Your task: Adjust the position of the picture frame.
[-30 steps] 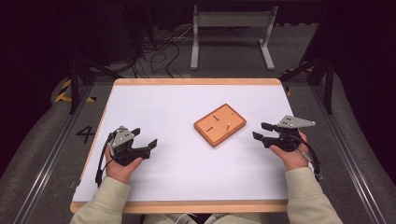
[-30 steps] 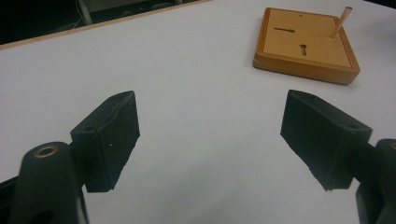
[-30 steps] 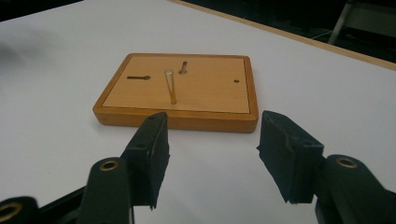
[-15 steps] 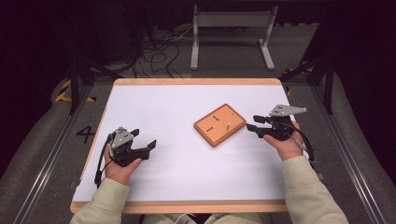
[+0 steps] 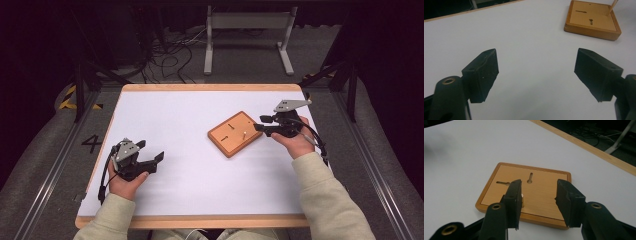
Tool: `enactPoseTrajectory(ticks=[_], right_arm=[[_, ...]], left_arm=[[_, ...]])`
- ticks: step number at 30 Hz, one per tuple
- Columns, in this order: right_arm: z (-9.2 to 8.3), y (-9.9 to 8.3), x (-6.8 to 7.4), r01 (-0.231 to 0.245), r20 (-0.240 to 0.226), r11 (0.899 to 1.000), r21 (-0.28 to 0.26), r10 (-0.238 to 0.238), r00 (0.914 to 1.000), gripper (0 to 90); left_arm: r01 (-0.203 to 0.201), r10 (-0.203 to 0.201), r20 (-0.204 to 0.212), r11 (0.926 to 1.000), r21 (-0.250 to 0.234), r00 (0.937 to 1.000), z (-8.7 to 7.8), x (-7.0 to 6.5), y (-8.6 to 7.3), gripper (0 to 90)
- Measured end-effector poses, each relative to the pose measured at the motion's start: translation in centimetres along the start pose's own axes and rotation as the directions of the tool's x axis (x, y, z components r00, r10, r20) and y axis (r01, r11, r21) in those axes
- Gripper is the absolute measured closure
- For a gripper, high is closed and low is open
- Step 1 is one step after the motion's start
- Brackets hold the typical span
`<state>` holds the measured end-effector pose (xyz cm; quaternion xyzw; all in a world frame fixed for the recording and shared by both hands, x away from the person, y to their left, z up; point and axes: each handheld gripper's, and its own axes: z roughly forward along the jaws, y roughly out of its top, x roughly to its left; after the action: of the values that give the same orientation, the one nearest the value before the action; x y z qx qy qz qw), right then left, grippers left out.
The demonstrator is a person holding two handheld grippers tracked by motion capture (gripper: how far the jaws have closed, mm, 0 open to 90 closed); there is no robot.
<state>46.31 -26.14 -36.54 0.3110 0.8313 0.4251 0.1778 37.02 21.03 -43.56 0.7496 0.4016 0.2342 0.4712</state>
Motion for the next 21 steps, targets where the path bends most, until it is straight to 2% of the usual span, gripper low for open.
enactPoseTrajectory(ticks=[3,8,13,17,21], right_arm=[[0.5,0.5,-0.3,-0.008,-0.007,1.0,0.012,0.008,0.9999,59.4],[1.7,1.1,-0.9,-0.028,-0.021,0.998,0.047,0.03,0.9993,69.2],[2.9,1.5,-2.1,-0.054,0.014,0.992,0.112,0.053,0.9985,90.0],[4.0,1.4,-3.0,-0.065,0.046,0.986,0.152,0.058,0.9972,90.0],[5.0,1.1,-4.0,-0.094,0.075,0.976,0.196,0.081,0.9939,90.0]], left_arm=[[0.002,-0.002,-0.005,1.0,0.003,1.0,-0.3,0.1,-0.1,19.6],[0.005,-0.005,-0.011,1.0,0.006,0.9999,-0.4,0.1,-0.3,19.7],[0.005,-0.005,-0.011,1.0,0.006,0.9999,-0.4,0.1,-0.3,19.7],[0.001,-0.001,-0.006,1.0,0.009,1.0,-0.3,0.1,-0.3,19.6],[-0.003,0.003,-0.003,0.9999,0.01,1.0,-0.1,0.0,-0.2,19.7]])
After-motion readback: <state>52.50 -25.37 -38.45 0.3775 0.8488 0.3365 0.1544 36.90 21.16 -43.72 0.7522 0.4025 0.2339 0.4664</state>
